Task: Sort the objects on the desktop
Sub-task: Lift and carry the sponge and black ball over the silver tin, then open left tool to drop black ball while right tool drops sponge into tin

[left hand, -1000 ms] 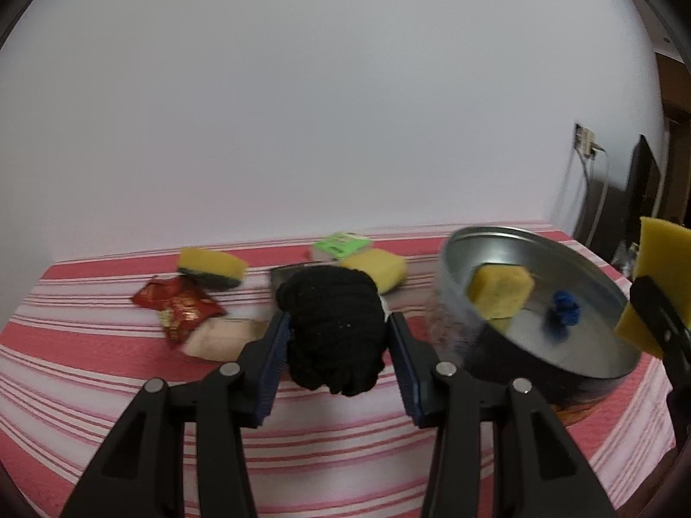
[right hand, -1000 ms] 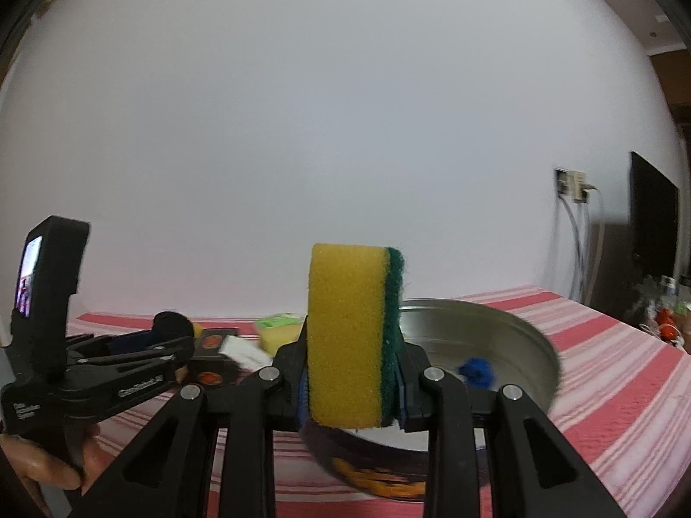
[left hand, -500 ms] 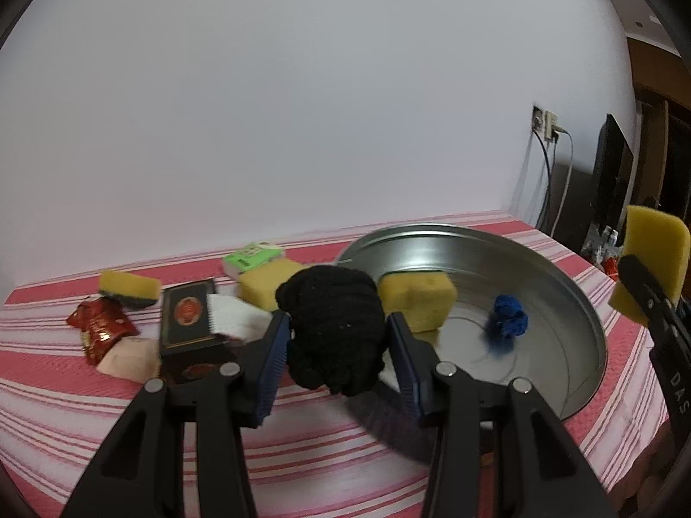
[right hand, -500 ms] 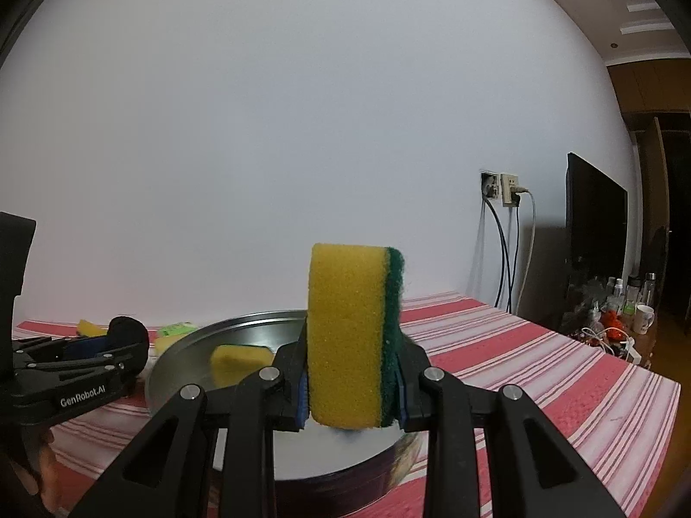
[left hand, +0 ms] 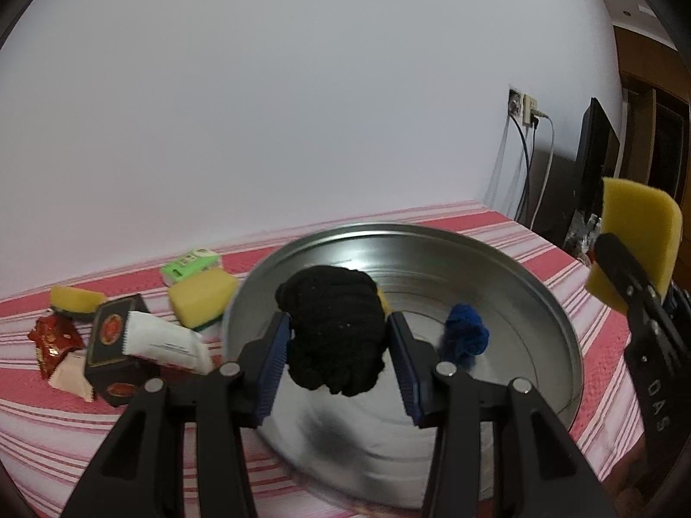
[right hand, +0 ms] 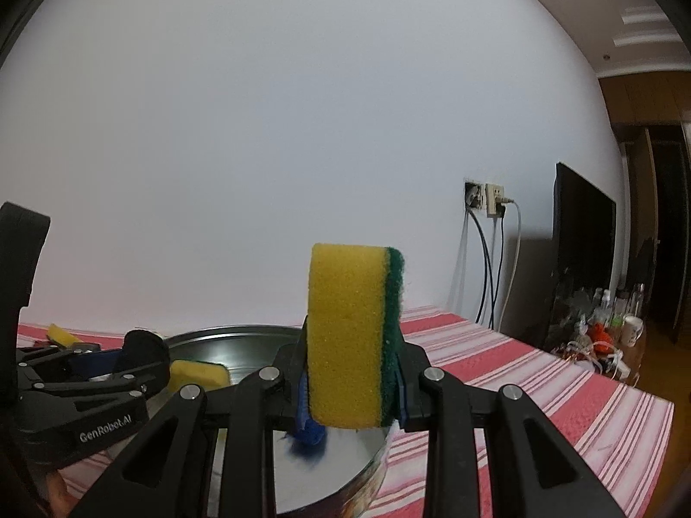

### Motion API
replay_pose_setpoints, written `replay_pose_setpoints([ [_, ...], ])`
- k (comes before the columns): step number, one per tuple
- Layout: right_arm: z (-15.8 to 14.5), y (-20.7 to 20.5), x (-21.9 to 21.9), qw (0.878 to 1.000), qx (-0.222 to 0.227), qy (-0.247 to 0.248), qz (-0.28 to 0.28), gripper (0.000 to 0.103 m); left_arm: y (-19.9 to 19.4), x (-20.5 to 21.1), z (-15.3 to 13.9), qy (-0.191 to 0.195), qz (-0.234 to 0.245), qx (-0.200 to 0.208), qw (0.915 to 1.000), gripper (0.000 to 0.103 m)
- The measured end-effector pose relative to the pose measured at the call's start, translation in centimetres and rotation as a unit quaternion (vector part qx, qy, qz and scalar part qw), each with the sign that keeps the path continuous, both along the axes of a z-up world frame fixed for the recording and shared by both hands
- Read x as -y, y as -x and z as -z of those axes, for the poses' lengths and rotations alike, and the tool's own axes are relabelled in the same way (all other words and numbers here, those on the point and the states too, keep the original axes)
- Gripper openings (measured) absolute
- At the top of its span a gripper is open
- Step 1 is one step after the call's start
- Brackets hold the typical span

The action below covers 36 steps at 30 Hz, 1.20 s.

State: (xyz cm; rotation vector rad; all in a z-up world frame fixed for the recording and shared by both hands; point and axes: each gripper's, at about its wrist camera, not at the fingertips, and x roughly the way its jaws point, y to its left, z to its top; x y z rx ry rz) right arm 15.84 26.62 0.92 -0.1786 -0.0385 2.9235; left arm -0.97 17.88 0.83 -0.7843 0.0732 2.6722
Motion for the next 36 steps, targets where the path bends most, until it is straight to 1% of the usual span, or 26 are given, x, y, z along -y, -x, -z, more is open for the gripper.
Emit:
replay_pose_setpoints([
  [5,0.4,2.2,0.1,1.0,0.022,-0.018,0.005,0.031,0.6,-1.6,0.3,0.023,-0.004,0.009,0.9997,0.046],
  [7,0.8,3.1,0.3,0.999,0.042,-0.024,0.0,0.031,0.9,-1.8,0.5,0.027,-0.006,0.016,0.9995,0.046],
  [10,1.3,4.3,0.5,0.997,0.072,-0.017,-0.018,0.031,1.3,-1.8,1.1,0.038,-0.009,0.027,0.9989,0.047],
  [12,1.4,4.5,0.1,0.997,0.076,-0.006,-0.025,0.034,1.3,-1.5,1.1,0.035,-0.017,0.022,0.999,0.059],
  [13,1.3,4.5,-0.2,0.997,0.074,-0.001,-0.025,0.038,1.1,-1.3,1.0,0.034,-0.019,0.017,0.9991,0.076],
  [14,1.3,4.5,-0.6,0.997,0.07,0.004,-0.022,0.051,0.8,-1.1,0.8,0.031,-0.025,0.002,0.9992,0.092],
  [15,1.2,4.2,-1.0,0.998,0.062,0.008,-0.015,0.065,0.6,-1.1,0.6,0.033,-0.032,-0.009,0.9989,0.096],
  [16,1.0,3.7,-1.3,0.999,0.05,0.014,-0.008,0.07,0.2,-0.9,0.4,0.039,-0.04,-0.026,0.9981,0.103],
  [17,0.9,3.3,-1.7,0.999,0.036,0.02,-0.006,0.077,-0.2,-0.8,0.1,0.04,-0.041,-0.044,0.9974,0.102],
  [19,0.6,2.1,-2.1,1.0,0.007,0.027,0.001,0.078,-0.7,-0.4,-0.4,0.04,-0.045,-0.062,0.9963,0.102],
  [22,0.2,0.1,-3.0,0.998,-0.046,0.039,0.02,0.08,-0.9,0.7,-0.8,0.024,-0.065,-0.074,0.9948,0.102],
  [24,0.0,-1.4,-3.6,0.994,-0.086,0.05,0.043,0.091,-0.8,1.7,-1.0,0.019,-0.093,-0.076,0.9926,0.102],
  [26,0.0,-2.7,-4.3,0.988,-0.126,0.065,0.064,0.093,-0.5,3.1,-1.2,0.005,-0.124,-0.072,0.9897,0.103],
  [28,0.0,-3.8,-4.9,0.98,-0.167,0.083,0.074,0.094,-0.3,4.3,-1.3,-0.016,-0.137,-0.062,0.9884,0.102],
  [30,-0.1,-4.0,-5.3,0.975,-0.183,0.088,0.089,0.098,-0.1,5.7,-1.3,-0.041,-0.151,-0.048,0.9865,0.102],
  [32,-0.2,-3.5,-5.4,0.975,-0.181,0.087,0.095,0.101,0.2,6.7,-1.3,-0.057,-0.159,-0.038,0.9849,0.102],
  [36,-0.3,-3.0,-5.5,0.977,-0.171,0.092,0.085,0.101,0.6,7.3,-0.8,-0.06,-0.173,-0.031,0.9826,0.102],
])
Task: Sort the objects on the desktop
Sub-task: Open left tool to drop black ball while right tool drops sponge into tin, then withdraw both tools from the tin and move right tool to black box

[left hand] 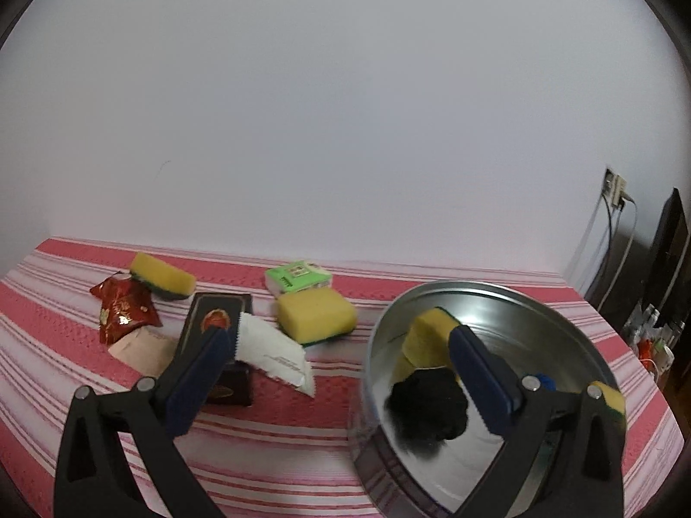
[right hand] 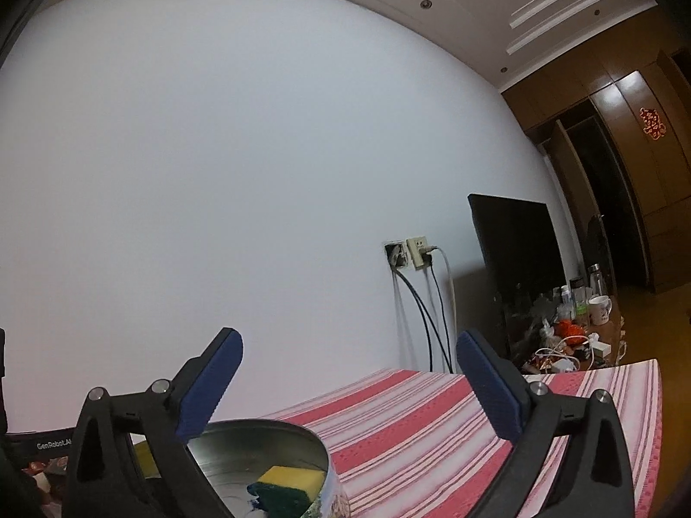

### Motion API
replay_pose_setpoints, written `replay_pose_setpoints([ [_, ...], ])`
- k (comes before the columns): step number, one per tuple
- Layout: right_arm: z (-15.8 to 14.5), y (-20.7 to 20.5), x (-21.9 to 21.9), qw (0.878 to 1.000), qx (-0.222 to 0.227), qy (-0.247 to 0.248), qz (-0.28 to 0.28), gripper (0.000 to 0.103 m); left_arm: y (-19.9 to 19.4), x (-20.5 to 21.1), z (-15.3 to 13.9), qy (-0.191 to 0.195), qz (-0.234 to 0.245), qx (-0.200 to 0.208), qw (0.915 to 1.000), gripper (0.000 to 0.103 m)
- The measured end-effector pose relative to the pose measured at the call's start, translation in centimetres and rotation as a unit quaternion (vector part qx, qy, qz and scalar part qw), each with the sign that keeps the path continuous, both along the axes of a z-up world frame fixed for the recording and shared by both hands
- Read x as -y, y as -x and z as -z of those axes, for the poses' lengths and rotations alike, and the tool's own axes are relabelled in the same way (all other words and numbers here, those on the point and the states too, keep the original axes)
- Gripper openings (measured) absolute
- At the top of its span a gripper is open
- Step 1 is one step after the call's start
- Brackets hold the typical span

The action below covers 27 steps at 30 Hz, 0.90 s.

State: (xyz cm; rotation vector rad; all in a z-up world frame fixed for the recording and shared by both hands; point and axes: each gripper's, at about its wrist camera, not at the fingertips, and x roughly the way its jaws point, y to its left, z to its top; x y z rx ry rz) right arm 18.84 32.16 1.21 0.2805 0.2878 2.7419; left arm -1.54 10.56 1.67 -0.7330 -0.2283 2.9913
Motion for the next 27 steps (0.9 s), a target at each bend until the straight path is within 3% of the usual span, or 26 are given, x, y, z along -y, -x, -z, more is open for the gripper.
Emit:
replay_pose_setpoints([
  [4,0.1,-0.4,0.8,1.0,0.002,-0.001,-0.014,0.102,-0.2,-0.6,0.2,0.018,0.001,-0.001,0.9998,0.102],
  [10,0.1,-0.5,1.3,1.0,0.005,0.001,-0.017,0.102,-0.8,-1.6,0.8,0.085,-0.014,-0.016,0.9961,0.102],
  [17,0.5,0.2,1.0,0.997,0.03,0.045,-0.048,0.102,-1.4,-0.9,1.6,0.108,-0.02,-0.014,0.9939,0.102],
  [27,0.5,-1.4,4.5,0.998,0.034,0.033,-0.051,0.102,-2.5,1.3,1.9,0.103,-0.012,-0.009,0.9946,0.102],
])
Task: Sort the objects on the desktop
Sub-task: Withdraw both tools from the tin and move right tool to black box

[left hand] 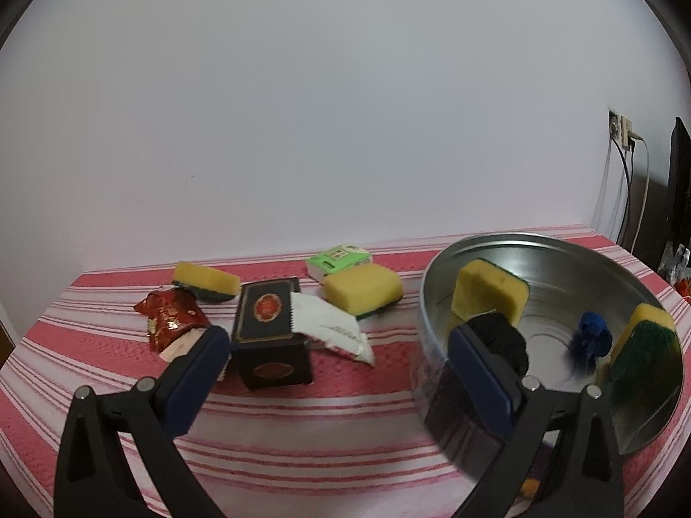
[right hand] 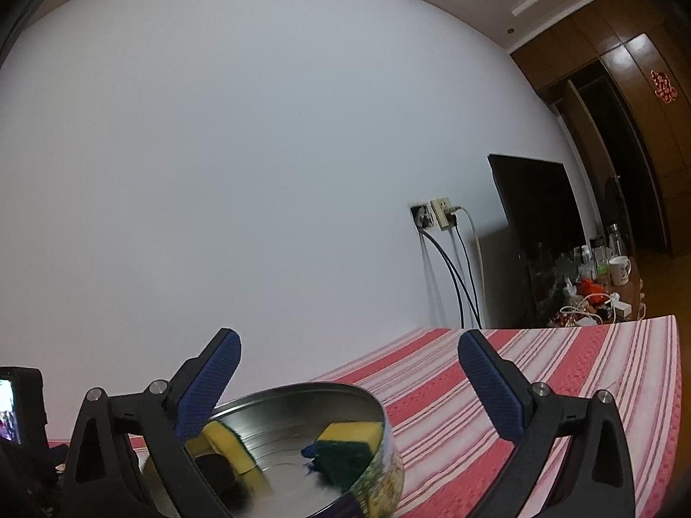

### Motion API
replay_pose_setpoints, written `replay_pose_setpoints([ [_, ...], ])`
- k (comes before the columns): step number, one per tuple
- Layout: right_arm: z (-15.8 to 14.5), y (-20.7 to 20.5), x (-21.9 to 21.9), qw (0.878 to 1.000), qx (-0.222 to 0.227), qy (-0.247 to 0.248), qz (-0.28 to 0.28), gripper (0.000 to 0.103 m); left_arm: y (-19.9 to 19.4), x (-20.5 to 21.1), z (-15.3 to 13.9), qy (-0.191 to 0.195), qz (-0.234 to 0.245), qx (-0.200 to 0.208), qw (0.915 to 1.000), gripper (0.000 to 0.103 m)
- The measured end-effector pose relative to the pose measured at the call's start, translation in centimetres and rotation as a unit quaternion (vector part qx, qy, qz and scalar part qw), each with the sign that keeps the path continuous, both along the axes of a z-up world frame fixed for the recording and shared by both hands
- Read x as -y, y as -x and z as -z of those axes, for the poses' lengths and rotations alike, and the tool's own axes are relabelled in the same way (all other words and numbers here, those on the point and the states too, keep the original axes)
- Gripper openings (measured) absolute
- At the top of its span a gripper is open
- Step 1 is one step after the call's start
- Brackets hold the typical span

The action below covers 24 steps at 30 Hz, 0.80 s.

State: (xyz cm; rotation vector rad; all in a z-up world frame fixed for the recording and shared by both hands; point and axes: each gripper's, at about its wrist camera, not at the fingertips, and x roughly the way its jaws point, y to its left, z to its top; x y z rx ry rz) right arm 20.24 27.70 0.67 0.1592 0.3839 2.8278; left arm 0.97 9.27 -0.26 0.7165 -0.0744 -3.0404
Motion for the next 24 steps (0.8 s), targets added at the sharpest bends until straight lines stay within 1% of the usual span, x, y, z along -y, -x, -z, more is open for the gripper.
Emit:
replay_pose_setpoints([
  [3,-0.1,-0.3,1.7,1.0,0.002,-0.013,-0.018,0.102,-0.2,1.0,0.1,0.002,-0.008,0.004,1.0,0.102],
  [8,-0.2,-0.2,4.7,0.998,0.017,-0.026,-0.061,0.102,-0.2,3.7,0.5,-0.012,-0.021,0.022,0.9995,0.102],
  [13,-0.1,0.0,7.7,0.994,0.027,-0.031,-0.096,0.102,0.0,6.6,0.7,0.006,-0.044,0.025,0.9987,0.102],
  [15,-0.1,0.1,8.8,0.993,0.033,-0.032,-0.109,0.102,0.1,8.3,0.8,0.013,-0.056,0.025,0.998,0.102],
  [17,-0.1,0.3,10.0,0.991,0.038,-0.036,-0.122,0.102,0.5,10.7,0.9,0.015,-0.079,0.028,0.9964,0.102],
  [21,0.0,0.7,12.0,0.987,0.049,-0.04,-0.148,0.102,1.2,15.1,1.2,-0.002,-0.119,0.037,0.9922,0.102],
  [24,0.2,1.2,13.5,0.983,0.063,-0.046,-0.167,0.102,1.8,18.0,1.4,-0.008,-0.144,0.044,0.9886,0.102],
])
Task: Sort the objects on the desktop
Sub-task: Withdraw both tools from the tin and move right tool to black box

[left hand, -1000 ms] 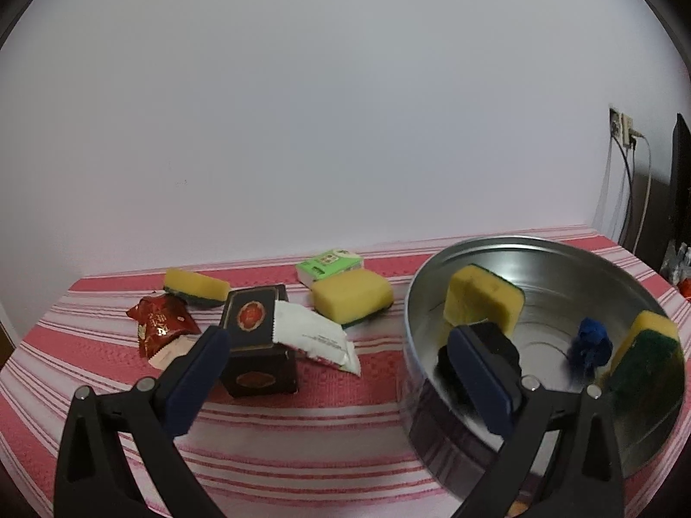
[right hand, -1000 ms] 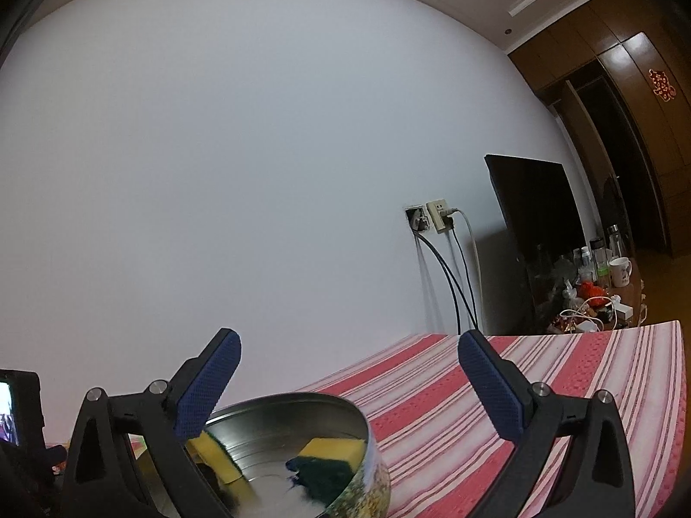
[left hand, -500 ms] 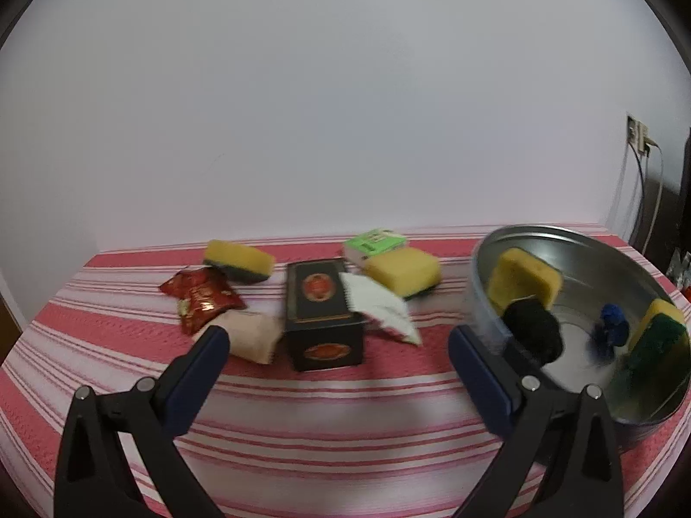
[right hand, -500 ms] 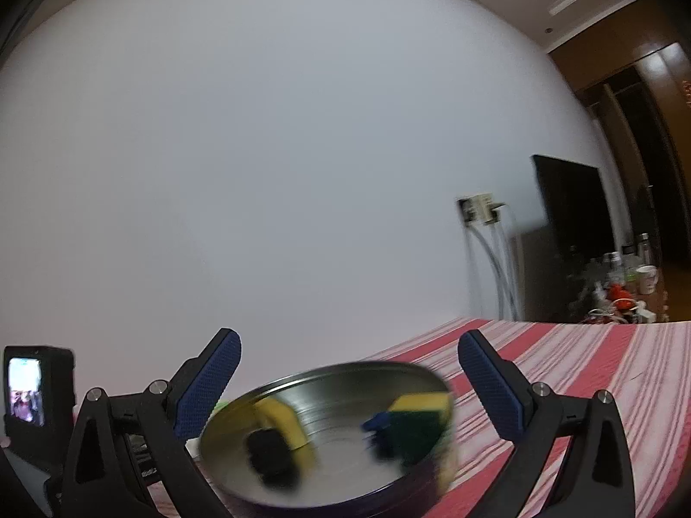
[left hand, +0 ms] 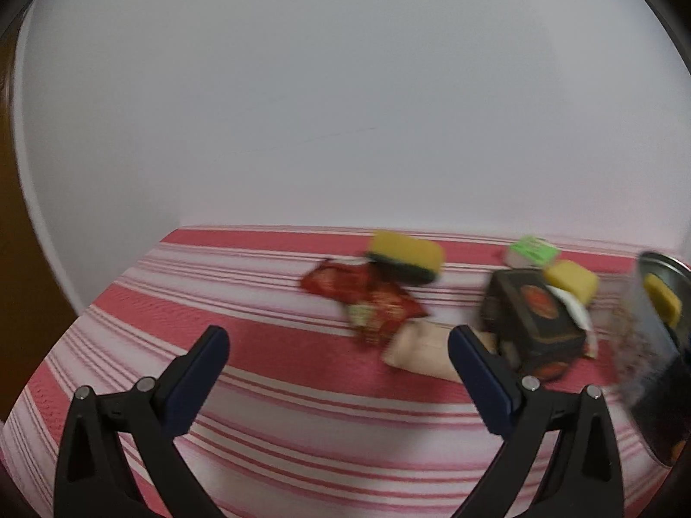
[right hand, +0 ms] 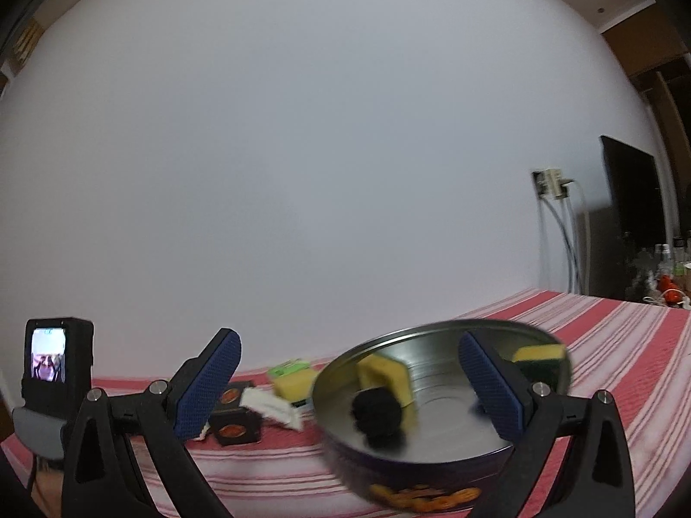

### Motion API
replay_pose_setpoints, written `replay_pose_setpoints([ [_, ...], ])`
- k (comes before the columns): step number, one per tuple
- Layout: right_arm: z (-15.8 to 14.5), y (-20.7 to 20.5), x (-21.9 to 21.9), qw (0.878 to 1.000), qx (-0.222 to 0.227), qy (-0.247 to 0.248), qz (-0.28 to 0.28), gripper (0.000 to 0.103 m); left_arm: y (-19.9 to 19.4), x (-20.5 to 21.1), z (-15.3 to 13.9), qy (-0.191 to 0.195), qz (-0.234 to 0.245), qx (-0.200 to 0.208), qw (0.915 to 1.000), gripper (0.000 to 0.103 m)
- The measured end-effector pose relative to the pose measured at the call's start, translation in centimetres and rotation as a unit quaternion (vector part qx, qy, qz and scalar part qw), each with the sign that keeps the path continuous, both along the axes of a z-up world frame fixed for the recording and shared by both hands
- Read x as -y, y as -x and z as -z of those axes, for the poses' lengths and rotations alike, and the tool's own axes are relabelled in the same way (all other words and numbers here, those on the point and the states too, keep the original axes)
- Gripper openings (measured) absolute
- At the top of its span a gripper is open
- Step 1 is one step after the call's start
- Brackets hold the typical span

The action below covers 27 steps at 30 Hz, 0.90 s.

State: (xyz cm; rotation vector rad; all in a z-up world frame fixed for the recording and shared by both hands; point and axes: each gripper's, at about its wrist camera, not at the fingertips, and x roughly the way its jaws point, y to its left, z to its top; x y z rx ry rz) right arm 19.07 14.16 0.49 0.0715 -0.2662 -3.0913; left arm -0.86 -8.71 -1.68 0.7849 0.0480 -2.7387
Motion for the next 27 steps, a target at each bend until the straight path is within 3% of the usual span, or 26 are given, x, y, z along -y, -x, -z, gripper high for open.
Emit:
replay_pose_setpoints([
  [7,0.8,2.4,3.6,0.996,0.071,-0.021,-0.058,0.102,2.5,4.5,0.8,-0.008,-0.039,0.027,0.9988,0.102],
  [16,2.5,6.8,7.7,0.974,0.184,-0.033,-0.126,0.102,5.1,8.3,1.4,-0.008,-0.058,0.042,0.9974,0.102],
  [19,3.1,8.3,8.7,0.966,0.214,-0.029,-0.139,0.102,5.3,9.6,1.6,-0.031,-0.064,0.049,0.9963,0.102],
  [27,5.1,13.8,10.8,0.947,0.297,-0.013,-0.123,0.101,5.0,10.6,1.2,-0.031,-0.078,0.047,0.9954,0.102],
])
